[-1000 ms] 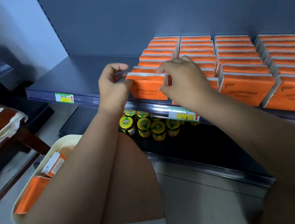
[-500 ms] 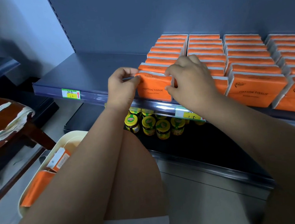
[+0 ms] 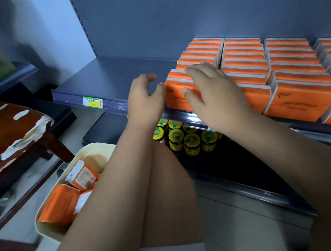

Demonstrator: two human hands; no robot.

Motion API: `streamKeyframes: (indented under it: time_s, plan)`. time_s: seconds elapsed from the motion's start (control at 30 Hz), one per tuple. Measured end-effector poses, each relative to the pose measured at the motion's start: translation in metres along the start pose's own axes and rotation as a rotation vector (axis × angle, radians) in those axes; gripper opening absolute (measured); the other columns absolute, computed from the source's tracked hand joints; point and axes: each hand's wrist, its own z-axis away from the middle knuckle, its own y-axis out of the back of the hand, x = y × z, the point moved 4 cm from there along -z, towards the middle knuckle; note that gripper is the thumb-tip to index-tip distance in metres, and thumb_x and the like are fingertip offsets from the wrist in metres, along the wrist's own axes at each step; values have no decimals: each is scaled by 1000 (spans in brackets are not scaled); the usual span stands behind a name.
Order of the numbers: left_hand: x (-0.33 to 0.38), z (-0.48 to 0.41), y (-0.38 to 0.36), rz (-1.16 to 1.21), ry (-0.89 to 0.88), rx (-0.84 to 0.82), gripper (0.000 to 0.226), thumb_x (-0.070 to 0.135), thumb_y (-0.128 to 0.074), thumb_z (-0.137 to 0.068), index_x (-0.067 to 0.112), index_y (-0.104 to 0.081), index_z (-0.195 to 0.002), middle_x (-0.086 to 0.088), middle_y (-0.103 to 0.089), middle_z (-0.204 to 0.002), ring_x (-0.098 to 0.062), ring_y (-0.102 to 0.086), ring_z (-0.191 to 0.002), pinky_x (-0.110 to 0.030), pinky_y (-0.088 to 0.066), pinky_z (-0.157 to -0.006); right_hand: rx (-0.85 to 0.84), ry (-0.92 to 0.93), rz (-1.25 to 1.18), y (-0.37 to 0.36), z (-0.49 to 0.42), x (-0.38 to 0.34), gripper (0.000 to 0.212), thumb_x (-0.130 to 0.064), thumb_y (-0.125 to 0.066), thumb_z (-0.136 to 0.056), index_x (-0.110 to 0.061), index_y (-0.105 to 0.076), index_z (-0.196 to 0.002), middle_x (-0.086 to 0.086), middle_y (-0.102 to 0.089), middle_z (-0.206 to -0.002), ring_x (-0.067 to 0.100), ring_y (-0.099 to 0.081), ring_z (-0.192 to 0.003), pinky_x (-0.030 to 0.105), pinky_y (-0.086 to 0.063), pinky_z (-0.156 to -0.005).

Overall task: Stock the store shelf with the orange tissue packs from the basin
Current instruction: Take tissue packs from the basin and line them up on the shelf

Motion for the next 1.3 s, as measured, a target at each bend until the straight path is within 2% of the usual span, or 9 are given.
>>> streamKeyframes:
  time_s: [0.1,0.23,0.4,0.5,0.7,0.87,1.03,1.17,1.3]
  plan:
    - [-5,19,30,-366,-94,25,47,42,-56,-101,14,-57,-139,-8,-55,-143,-29,-50,-132,-41,-41,-108,-47,-86,-196,-6,-2,-28,62,-49,-39,-102,-12,-47,-151,4,-46,-156,22,-38,-146,38,-31,-120]
    - [-20,61,88,-741,-151,86,64,56,-41,-98,13,-52,-144,-11,-51,-151,-36,-45,-139,-52,-38,-113,-104,-75,-356,-19,2,-92,59,-45,-42,-106,-10,-42,-154,7,-41,-160,22,-29,-152,34,-24,-123]
    - [-72,118,165,-871,20,68,69,59,-31,-97,16,-49,-148,-9,-47,-156,-35,-39,-146,-53,-34,-119,-197,27,-434,-54,21,-192,57,-46,-44,-104,-10,-46,-149,10,-48,-153,27,-36,-146,38,-29,-117]
    - [-102,146,192,-937,190,-7,66,60,-36,-100,22,-41,-154,-6,-40,-162,-32,-31,-151,-54,-32,-121,-267,77,-386,-77,24,-228,55,-45,-44,-104,-10,-48,-147,11,-50,-150,29,-37,-144,41,-32,-115]
    - [-151,182,187,-912,370,-120,60,56,-42,-103,26,-38,-155,-1,-39,-163,-27,-31,-151,-53,-29,-122,-598,62,-317,-134,40,-231,57,-49,-41,-106,-13,-42,-150,10,-44,-153,29,-37,-142,42,-34,-112]
    - [-179,197,166,-823,440,-168,57,52,-42,-104,25,-40,-154,-1,-41,-161,-27,-34,-150,-51,-24,-125,-740,-77,-244,-177,51,-214,54,-51,-41,-102,-13,-53,-139,13,-53,-140,34,-50,-129,44,-44,-99]
    - [-211,201,155,-825,471,-219,55,50,-48,-102,20,-47,-149,-5,-49,-154,-29,-41,-144,-50,-34,-118,-862,-171,-187,-217,56,-199,51,-48,-41,-104,-12,-52,-138,15,-54,-138,35,-52,-125,41,-44,-94]
    - [-243,202,154,-796,573,-160,60,53,-52,-100,17,-48,-147,-8,-53,-149,-31,-42,-141,-49,-40,-114,-935,-281,-193,-245,63,-187,39,-39,-46,-104,-12,-57,-130,14,-62,-127,34,-58,-108,35,-40,-79]
    - [-271,199,153,-708,694,-126,71,59,-58,-96,17,-39,-151,-8,-46,-154,-32,-39,-144,-50,-37,-115,-962,-390,-267,-282,66,-183,34,-31,-50,-102,-17,-60,-131,9,-64,-127,33,-60,-114,34,-46,-85]
